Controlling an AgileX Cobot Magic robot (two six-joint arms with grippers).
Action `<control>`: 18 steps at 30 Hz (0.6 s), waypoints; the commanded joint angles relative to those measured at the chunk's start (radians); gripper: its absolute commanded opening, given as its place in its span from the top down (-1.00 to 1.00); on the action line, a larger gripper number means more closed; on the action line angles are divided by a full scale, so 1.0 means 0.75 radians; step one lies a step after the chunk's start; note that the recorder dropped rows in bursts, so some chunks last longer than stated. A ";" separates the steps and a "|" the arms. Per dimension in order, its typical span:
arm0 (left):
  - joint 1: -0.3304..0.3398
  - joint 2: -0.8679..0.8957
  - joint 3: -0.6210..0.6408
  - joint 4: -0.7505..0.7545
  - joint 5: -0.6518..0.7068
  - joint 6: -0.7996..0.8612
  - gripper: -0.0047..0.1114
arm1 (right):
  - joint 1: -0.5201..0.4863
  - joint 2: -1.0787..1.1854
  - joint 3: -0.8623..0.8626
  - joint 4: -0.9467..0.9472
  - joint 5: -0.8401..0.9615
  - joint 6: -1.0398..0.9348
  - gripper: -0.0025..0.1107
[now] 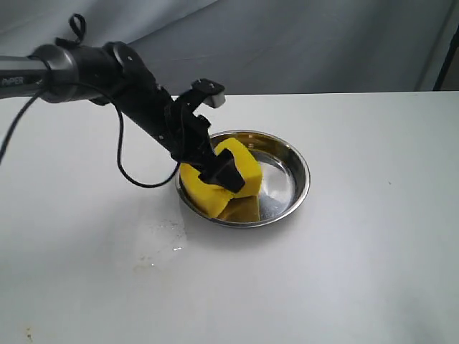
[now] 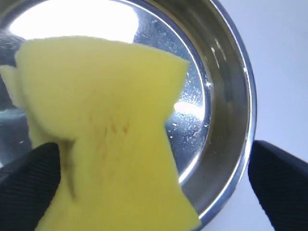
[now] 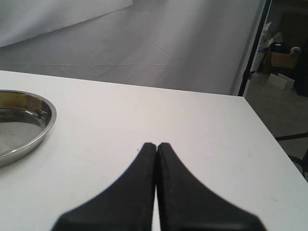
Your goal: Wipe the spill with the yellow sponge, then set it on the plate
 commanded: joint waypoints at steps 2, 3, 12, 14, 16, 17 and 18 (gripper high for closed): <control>0.161 -0.250 -0.001 0.009 0.147 -0.129 -0.87 | 0.003 0.003 0.004 0.010 -0.010 0.003 0.96; 0.201 -0.295 0.001 0.009 0.170 -0.146 -0.87 | 0.003 0.003 0.004 0.010 -0.010 0.003 0.96; 0.555 -0.841 0.294 0.048 0.076 -0.230 -0.87 | 0.003 0.003 0.004 0.010 -0.010 0.003 0.96; 0.607 -0.960 0.422 0.039 -0.007 -0.205 -0.87 | 0.003 0.003 0.004 0.010 -0.010 0.003 0.96; 0.663 -1.093 0.571 -0.035 -0.129 -0.158 -0.87 | 0.003 0.003 0.004 0.010 -0.010 0.003 0.96; 0.684 -1.150 0.632 -0.087 -0.172 -0.127 -0.87 | 0.003 0.003 0.004 0.010 -0.010 0.003 0.96; 0.706 -1.223 0.706 -0.160 -0.223 -0.085 -0.87 | 0.003 0.003 0.004 0.010 -0.010 0.003 0.96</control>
